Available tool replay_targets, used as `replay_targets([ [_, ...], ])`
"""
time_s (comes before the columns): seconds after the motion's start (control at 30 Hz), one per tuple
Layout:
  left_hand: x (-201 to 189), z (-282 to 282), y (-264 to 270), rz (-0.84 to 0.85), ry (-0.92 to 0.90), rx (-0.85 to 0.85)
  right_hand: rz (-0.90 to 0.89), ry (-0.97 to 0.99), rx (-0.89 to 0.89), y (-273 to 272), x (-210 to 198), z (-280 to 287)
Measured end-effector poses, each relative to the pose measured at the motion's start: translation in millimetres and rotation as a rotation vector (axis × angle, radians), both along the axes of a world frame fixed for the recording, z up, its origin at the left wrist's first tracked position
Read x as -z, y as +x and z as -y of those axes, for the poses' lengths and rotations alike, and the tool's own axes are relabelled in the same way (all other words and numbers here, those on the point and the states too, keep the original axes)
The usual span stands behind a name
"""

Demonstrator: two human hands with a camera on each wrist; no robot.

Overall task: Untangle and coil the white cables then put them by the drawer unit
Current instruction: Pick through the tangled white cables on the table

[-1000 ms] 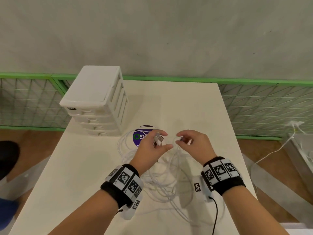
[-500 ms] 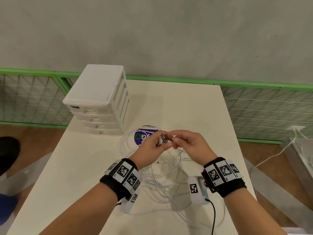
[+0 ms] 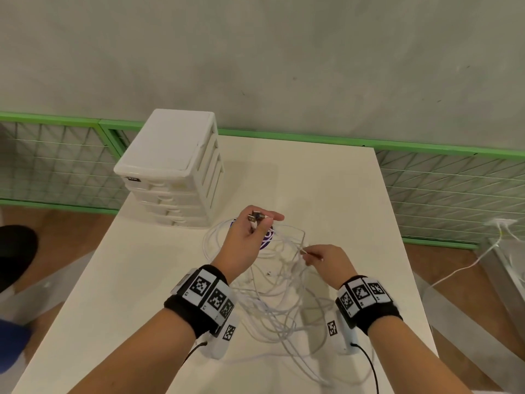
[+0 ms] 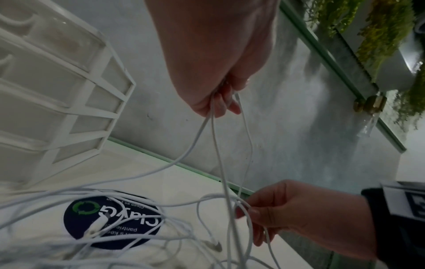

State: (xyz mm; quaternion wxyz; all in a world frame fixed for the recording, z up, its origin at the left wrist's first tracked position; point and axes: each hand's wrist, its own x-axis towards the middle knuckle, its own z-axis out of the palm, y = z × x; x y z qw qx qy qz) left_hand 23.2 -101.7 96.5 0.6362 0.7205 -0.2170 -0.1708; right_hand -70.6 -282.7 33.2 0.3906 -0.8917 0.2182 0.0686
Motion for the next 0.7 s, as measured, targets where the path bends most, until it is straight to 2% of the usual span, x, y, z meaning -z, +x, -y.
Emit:
replay_targets([
  [0.13, -11, -3, -2, -0.015, -0.084, -0.002, 0.107, 0.191, 0.019, 6, -12, -11],
  [0.27, -22, -6, -7, 0.015, -0.120, -0.007, 0.172, 0.434, 0.179, 9, -24, -20],
  [0.37, -24, -10, -13, -0.010, -0.130, 0.003, 0.026, 0.411, 0.175, 10, -23, -28],
  [0.5, -21, -21, -23, -0.053, -0.101, -0.011, -0.203, 0.311, -0.036, 14, -17, -53],
  [0.57, -21, -27, -27, -0.053, -0.101, -0.029, -0.223, 0.235, -0.093, 15, -8, -64],
  [0.7, -22, -37, -33, -0.010, -0.107, -0.070, -0.074, 0.164, -0.024, 14, 2, -68],
])
